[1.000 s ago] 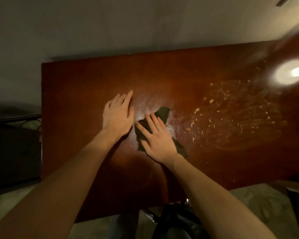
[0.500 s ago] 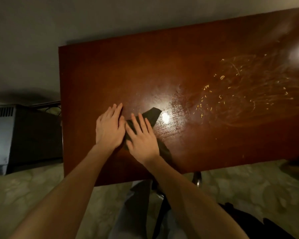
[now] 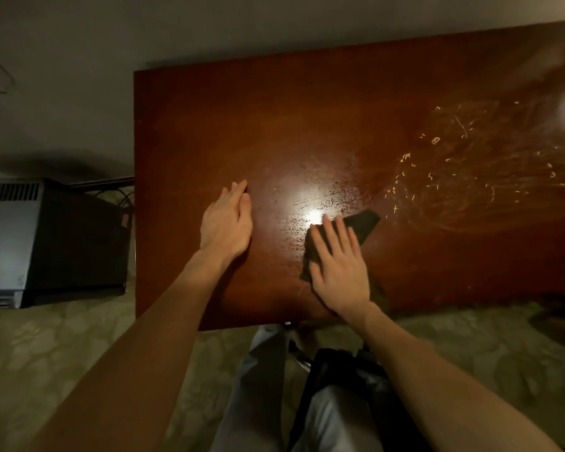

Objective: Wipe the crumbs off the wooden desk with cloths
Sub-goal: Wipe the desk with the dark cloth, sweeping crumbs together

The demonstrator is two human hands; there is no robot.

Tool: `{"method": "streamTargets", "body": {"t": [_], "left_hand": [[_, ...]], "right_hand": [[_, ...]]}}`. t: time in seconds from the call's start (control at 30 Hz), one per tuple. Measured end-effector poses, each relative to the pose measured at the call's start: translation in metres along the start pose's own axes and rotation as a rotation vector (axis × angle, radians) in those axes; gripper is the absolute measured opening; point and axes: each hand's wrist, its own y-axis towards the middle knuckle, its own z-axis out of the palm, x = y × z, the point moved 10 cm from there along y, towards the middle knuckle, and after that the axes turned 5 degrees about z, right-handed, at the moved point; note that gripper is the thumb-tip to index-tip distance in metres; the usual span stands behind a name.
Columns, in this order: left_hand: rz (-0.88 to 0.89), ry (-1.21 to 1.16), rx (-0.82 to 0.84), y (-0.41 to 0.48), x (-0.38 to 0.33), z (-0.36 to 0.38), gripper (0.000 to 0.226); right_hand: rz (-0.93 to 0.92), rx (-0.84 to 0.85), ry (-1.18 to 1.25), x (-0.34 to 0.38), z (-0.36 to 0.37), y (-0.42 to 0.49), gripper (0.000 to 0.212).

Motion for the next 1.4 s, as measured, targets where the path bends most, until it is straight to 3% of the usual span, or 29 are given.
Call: {"method": "streamTargets", "body": {"t": [0.17, 0.3, 0.47, 0.67, 0.87, 1.1, 1.27, 1.4], "left_hand": [[0.056, 0.072, 0.082, 0.004, 0.004, 0.008, 0.055], [0.062, 0.232, 0.150, 0.004, 0.001, 0.024, 0.058], [0.133, 0.352, 0.070, -0.003, -0.013, 0.035, 0.061], [0.482, 0.331, 0.019, -0.024, -0.095, 0.078, 0.055], [0.424, 0.218, 0.003, -0.024, -0.147, 0.117, 0.057], [0.532, 0.252, 0.001, -0.027, -0.170, 0.142, 0.058], [0.573, 0.279, 0.013, -0.038, -0.172, 0.147, 0.060], [0.890, 0.319, 0.087, -0.063, -0.210, 0.156, 0.054]], "right_hand": [[-0.141, 0.060, 0.039, 0.102, 0.021, -0.006, 0.069], [-0.237, 0.058, 0.089, 0.118, 0.022, -0.006, 0.062], [-0.445, 0.098, 0.000, 0.066, 0.019, -0.022, 0.067], [-0.482, 0.150, -0.050, -0.031, 0.006, -0.048, 0.069], [-0.596, 0.173, -0.115, -0.102, -0.001, -0.065, 0.071], [-0.832, 0.213, -0.203, -0.136, -0.010, -0.054, 0.072], [-0.774, 0.162, -0.176, -0.133, -0.018, -0.056, 0.071], [-0.401, -0.046, 0.111, -0.141, -0.047, -0.074, 0.076]]}}
